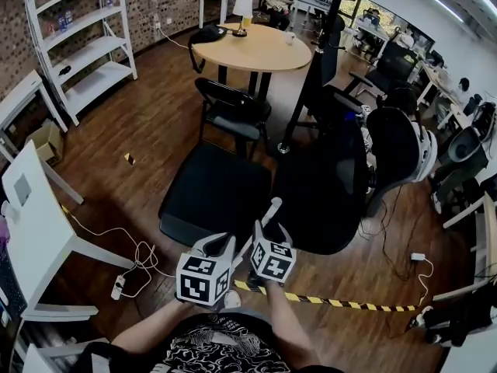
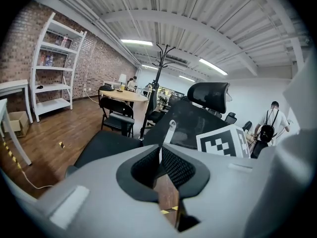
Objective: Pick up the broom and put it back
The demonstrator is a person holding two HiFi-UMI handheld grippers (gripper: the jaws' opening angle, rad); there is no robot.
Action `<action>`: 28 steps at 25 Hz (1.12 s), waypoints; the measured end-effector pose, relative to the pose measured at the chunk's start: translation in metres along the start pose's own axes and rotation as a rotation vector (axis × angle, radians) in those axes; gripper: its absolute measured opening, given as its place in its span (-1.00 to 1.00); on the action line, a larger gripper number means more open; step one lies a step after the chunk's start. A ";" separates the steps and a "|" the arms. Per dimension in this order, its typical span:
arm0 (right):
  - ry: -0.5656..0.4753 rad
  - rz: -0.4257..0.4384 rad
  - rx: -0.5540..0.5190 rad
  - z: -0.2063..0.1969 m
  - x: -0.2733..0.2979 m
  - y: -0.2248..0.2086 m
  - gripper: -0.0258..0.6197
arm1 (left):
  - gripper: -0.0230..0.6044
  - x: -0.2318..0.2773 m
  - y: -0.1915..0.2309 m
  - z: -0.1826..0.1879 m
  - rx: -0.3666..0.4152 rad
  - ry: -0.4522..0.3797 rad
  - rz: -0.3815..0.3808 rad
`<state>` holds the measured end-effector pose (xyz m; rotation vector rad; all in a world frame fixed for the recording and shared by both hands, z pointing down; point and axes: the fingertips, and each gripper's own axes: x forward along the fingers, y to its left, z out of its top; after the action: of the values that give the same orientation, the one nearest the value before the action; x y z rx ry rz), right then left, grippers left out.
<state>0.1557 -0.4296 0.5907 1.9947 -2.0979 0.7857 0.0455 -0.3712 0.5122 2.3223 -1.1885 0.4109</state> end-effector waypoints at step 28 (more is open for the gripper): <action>0.087 -0.056 -0.059 -0.015 0.056 -0.027 -0.62 | -0.86 0.024 0.029 0.017 -0.014 0.010 0.071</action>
<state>0.1717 -0.4718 0.6352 1.9435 -1.9845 0.7767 0.0359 -0.4111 0.5180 2.2686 -1.2677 0.4378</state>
